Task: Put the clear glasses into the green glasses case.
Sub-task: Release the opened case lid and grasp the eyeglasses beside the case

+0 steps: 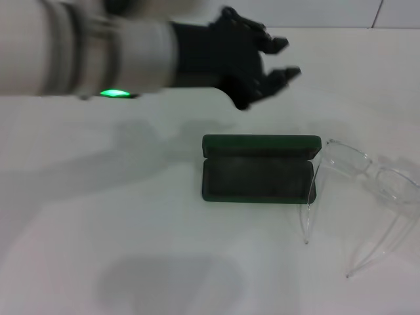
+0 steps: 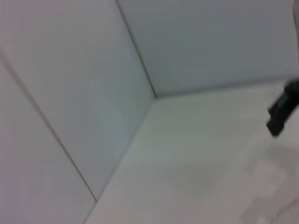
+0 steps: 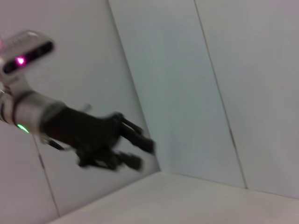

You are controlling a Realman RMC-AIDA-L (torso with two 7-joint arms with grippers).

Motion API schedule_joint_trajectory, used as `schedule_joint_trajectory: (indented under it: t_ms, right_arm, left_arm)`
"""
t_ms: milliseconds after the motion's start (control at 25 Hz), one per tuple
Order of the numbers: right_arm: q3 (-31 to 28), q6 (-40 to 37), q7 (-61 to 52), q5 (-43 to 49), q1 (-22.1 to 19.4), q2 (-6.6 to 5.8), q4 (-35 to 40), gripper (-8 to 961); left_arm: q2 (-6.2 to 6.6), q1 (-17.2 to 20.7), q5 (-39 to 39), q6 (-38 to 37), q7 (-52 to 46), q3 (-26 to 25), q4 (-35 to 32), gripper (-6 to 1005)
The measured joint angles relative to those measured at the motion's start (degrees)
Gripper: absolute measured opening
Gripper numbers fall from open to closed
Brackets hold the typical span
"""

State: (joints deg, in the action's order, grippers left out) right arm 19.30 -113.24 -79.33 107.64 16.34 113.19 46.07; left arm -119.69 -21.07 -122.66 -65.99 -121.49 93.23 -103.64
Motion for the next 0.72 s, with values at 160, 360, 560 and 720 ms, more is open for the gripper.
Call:
schedule_joint_trajectory:
  t_ms: [160, 360, 560, 720]
  right_arm:
    - [1.36, 1.22, -3.42, 0.55, 0.84, -0.05, 4.16, 688]
    - [10.28, 3.68, -14.07, 4.39, 3.12, -0.02, 14.4, 685]
    - [22.33, 3.51, -32.55, 7.33, 7.59, -1.27, 30.49, 681]
    - [29.83, 2.0, -43.91, 12.56, 14.45, -3.63, 36.43, 679]
  left_arm:
    - [-0.01, 4.29, 19.21, -10.5, 7.75, -15.52, 1.33, 322]
    - [0.23, 5.32, 36.85, -29.31, 16.58, -34.78, 13.07, 273]
    - [1.25, 3.53, 38.32, -41.63, 22.54, -44.77, 28.4, 225]
    - [2.34, 4.35, 40.02, -44.52, 30.3, -47.58, 38.74, 200]
